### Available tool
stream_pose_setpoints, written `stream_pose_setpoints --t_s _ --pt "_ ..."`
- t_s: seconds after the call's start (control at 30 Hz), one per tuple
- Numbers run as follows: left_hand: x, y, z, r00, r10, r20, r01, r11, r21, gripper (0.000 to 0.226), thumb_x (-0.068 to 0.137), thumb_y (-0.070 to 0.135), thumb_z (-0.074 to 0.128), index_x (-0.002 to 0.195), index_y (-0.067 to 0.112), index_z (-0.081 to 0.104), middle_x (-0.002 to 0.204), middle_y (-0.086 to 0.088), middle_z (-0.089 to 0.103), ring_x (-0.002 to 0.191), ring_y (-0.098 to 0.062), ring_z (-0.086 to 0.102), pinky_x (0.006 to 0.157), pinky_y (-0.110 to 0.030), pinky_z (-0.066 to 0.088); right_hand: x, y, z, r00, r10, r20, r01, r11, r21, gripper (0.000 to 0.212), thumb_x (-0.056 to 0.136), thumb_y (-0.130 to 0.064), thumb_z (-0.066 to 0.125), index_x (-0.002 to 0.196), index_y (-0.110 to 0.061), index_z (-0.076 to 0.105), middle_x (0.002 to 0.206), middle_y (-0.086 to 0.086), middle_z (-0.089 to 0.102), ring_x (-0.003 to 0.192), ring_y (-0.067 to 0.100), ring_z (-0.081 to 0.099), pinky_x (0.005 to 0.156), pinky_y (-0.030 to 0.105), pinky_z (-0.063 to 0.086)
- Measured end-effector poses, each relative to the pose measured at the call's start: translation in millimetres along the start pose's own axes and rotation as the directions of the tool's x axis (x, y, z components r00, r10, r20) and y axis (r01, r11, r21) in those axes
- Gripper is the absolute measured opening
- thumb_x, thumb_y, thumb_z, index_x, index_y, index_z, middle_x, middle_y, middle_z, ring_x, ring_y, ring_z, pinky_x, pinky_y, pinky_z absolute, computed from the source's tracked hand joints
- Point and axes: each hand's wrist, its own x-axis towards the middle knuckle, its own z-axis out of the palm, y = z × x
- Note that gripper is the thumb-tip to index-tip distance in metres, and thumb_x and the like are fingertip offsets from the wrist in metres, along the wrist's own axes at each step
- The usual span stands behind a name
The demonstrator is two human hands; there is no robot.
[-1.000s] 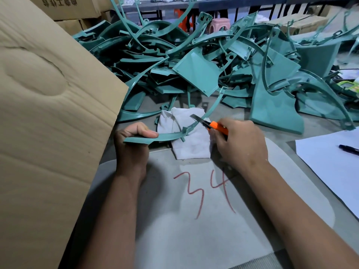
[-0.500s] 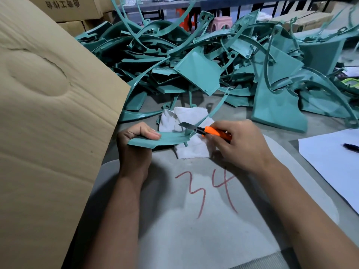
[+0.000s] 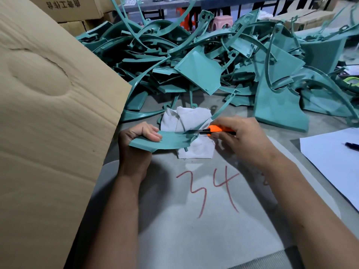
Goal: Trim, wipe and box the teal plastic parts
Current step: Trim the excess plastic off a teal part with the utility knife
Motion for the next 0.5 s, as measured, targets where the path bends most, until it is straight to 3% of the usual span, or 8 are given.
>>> stream_pose_setpoints --t_s 0.03,0.17,0.27,0.37,0.47,0.5 --pt "-0.4 0.2 0.2 1.000 -0.004 0.000 0.004 1.000 0.009 0.035 0.073 -0.013 0.048 0.055 0.014 0.062 0.061 0.010 0.065 0.076 -0.014 0.061 0.080 -0.025 0.048 -0.5 0.5 -1.2 1.000 0.002 0.018 -0.002 1.000 0.005 0.011 0.096 -0.024 0.073 0.099 -0.034 0.072 0.080 -0.020 0.064 0.084 0.010 0.057 0.088 0.056 0.049" --pt "-2.4 3.2 0.4 0.999 -0.012 0.036 0.011 1.000 0.021 0.031 0.074 -0.014 0.049 0.063 0.012 0.062 0.062 0.010 0.066 0.076 -0.015 0.061 0.080 -0.025 0.049 -1.7 5.4 -12.9 0.995 -0.011 0.098 0.006 0.999 0.047 0.009 0.098 -0.029 0.070 0.101 -0.036 0.075 0.081 -0.020 0.061 0.089 0.009 0.053 0.092 0.057 0.046" --pt "-0.8 5.2 1.9 0.999 -0.051 0.019 0.052 0.998 -0.032 0.040 0.072 -0.010 0.049 0.052 0.020 0.065 0.059 0.009 0.065 0.072 -0.011 0.062 0.077 -0.023 0.049 -0.7 4.7 -12.9 0.999 0.008 0.050 -0.009 0.999 0.033 0.006 0.098 -0.027 0.070 0.101 -0.029 0.075 0.080 -0.019 0.060 0.085 0.016 0.054 0.090 0.059 0.046" --pt "0.4 6.3 3.8 0.995 -0.096 -0.029 0.094 0.994 -0.047 0.041 0.066 -0.008 0.047 0.048 0.022 0.067 0.057 0.006 0.065 0.068 -0.010 0.061 0.074 -0.022 0.050 -1.5 -1.4 -8.7 0.997 -0.003 0.072 0.002 1.000 0.012 0.008 0.099 -0.027 0.070 0.105 -0.030 0.076 0.080 -0.017 0.059 0.084 0.017 0.056 0.087 0.052 0.048" --pt "0.1 5.9 5.0 0.982 -0.161 -0.102 0.157 0.986 -0.045 0.043 0.064 -0.009 0.044 0.045 0.023 0.065 0.055 0.006 0.064 0.063 -0.008 0.062 0.069 -0.019 0.051 -2.9 -0.1 -16.0 0.997 0.012 0.072 -0.023 0.989 0.148 0.012 0.098 -0.016 0.070 0.099 -0.026 0.076 0.073 -0.011 0.065 0.067 0.009 0.062 0.067 0.031 0.049" --pt "0.8 4.3 5.7 0.971 -0.185 -0.149 0.181 0.983 -0.044 0.049 0.066 -0.014 0.043 0.043 0.024 0.065 0.054 0.007 0.064 0.061 -0.006 0.062 0.067 -0.017 0.051 -3.5 0.3 -19.0 0.999 0.031 0.038 -0.038 0.979 0.199 0.012 0.098 -0.015 0.069 0.094 -0.025 0.075 0.071 -0.008 0.067 0.062 0.010 0.062 0.059 0.031 0.049"
